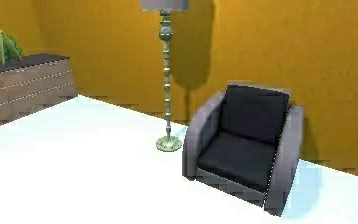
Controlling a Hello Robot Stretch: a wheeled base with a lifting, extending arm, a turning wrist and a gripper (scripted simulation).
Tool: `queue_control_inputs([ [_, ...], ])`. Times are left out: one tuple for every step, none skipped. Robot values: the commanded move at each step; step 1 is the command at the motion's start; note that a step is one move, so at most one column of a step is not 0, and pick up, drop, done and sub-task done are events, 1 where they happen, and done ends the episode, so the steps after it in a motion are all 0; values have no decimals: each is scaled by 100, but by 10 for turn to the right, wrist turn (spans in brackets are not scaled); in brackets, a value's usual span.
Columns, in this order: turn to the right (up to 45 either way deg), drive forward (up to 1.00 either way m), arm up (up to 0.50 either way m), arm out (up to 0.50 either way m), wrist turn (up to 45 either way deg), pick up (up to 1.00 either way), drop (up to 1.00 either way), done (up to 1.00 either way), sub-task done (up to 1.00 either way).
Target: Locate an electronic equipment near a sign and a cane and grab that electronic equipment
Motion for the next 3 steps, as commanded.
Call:
queue_control_inputs([
  [-450,0,0,0,0,0,0,0,0],
  [-90,0,0,0,0,0,0,0,0],
  [0,100,0,0,0,0,0,0,0],
])
